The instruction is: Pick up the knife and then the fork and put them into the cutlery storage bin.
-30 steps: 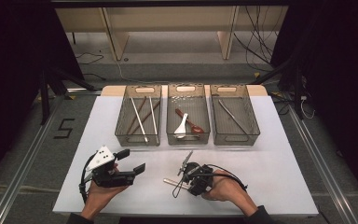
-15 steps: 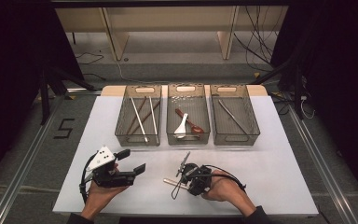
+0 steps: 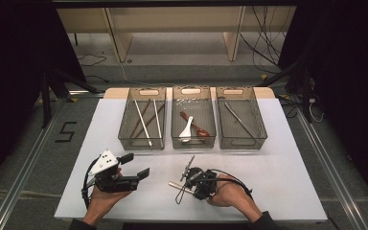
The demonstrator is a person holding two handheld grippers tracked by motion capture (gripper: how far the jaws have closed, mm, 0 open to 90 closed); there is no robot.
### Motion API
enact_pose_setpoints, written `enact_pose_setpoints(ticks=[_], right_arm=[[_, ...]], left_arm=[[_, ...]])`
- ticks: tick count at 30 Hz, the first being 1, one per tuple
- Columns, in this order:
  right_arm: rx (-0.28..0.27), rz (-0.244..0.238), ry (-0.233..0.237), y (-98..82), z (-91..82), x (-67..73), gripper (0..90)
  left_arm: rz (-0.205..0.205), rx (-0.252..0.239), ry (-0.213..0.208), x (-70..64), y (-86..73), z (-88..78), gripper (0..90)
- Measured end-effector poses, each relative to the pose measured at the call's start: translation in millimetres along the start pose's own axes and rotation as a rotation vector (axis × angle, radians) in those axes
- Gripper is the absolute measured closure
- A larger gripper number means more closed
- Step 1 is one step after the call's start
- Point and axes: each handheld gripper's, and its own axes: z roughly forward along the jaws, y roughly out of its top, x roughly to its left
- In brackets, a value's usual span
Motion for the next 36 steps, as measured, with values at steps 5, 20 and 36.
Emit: enact_pose_setpoints(ticks=[5,20,36], right_arm=[[-0.004,0.0,0.003,-0.7,-0.9,-0.4,84.6],[-0.032,0.016,-0.002,-4.4,-6.6,-5.8,84.7],[-0.039,0.039,-0.004,-8.1,-10.8,-13.6,84.7]], left_arm=[[0.0,-0.002,0.001,0.2,0.0,-0.1,16.0],[0.0,-0.001,0.001,0.3,0.0,-0.2,16.0],[0.0,0.001,0.002,0.4,-0.1,0.0,16.0]])
